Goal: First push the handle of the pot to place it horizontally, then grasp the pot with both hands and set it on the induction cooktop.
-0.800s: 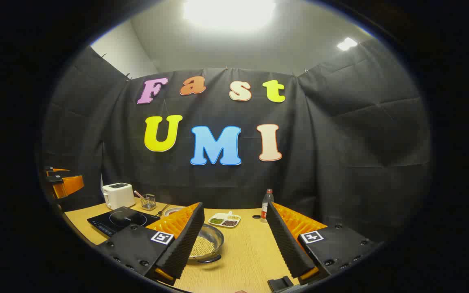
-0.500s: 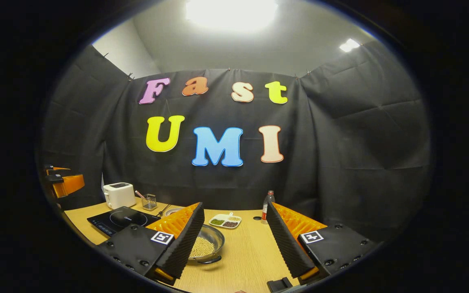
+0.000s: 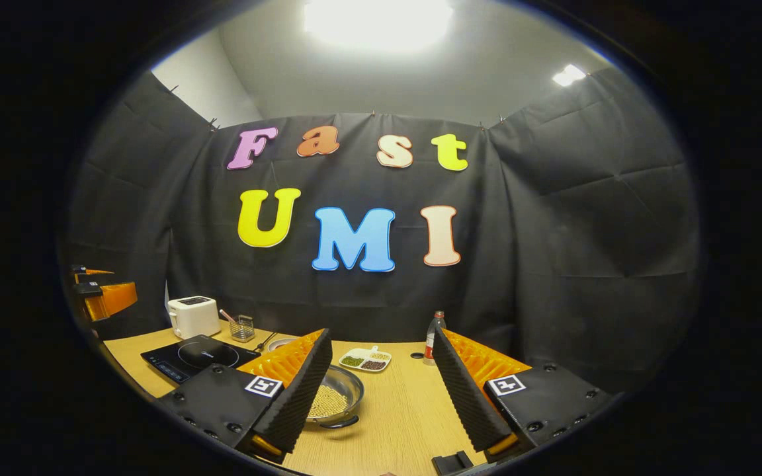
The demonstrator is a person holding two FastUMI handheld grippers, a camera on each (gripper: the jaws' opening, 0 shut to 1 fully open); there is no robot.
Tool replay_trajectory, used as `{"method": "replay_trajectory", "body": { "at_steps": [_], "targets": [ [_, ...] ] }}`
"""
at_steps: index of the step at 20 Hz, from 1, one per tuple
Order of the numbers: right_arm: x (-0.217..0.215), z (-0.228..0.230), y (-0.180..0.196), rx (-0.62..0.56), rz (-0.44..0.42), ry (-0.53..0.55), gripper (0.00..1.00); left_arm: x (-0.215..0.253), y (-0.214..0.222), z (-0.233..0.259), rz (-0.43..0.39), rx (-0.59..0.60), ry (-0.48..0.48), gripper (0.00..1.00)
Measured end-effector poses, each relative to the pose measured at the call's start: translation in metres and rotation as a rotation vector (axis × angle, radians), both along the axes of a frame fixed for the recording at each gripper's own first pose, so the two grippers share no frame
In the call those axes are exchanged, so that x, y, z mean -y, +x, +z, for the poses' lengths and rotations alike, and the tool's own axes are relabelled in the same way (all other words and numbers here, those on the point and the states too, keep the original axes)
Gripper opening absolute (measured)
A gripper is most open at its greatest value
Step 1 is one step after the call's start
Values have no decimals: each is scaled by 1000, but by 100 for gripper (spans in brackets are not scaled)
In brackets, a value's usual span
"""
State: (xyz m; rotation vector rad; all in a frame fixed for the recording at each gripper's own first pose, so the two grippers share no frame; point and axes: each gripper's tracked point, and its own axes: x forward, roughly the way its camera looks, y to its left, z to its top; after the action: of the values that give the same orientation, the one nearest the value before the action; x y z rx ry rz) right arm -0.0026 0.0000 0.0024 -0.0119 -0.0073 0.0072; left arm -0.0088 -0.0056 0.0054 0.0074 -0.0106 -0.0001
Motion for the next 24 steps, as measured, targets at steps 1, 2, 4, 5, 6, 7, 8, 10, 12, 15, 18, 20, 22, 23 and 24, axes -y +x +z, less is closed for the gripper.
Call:
{"method": "replay_trajectory", "body": {
  "at_steps": [1,2,4,5,6,7,8,10,12,15,18,20,22,23,24],
  "targets": [
    [0,-1,0,-4,-1,6,97,0,0,0,1,-1,-2,91],
    [0,-1,-1,-6,-2,10,97,0,-1,1,2,0,-3,91],
    [1,-2,0,-10,-3,11,97,-1,-1,2,4,1,-1,92],
    [1,-2,0,-10,-4,7,97,-1,-1,1,5,2,1,92],
    [1,-2,0,-6,-5,1,97,-1,0,2,5,3,2,92],
    [2,-1,1,-4,-8,-5,97,-1,-1,2,6,5,2,92],
    [1,-1,2,-6,-6,-9,97,-1,-1,3,5,7,1,91],
    [-3,-4,2,-13,1,-17,94,0,0,2,3,7,-3,91],
    [-4,-5,4,-20,-1,-22,84,1,1,3,1,7,-4,90],
    [-7,-6,3,-28,-3,-24,67,-2,3,3,0,10,1,89],
    [-12,-8,3,-43,-3,-29,67,-7,4,0,3,8,-5,89],
    [-12,-8,4,-48,-11,-36,51,-12,6,-1,4,5,-8,89],
    [-20,-11,5,-52,4,-38,44,-15,6,0,1,7,-10,89],
    [-23,-10,4,-52,-3,-40,45,-17,8,-1,0,9,-8,89],
    [-23,-9,5,-52,1,-41,32,-20,9,0,1,12,-6,89]
  ]
}}
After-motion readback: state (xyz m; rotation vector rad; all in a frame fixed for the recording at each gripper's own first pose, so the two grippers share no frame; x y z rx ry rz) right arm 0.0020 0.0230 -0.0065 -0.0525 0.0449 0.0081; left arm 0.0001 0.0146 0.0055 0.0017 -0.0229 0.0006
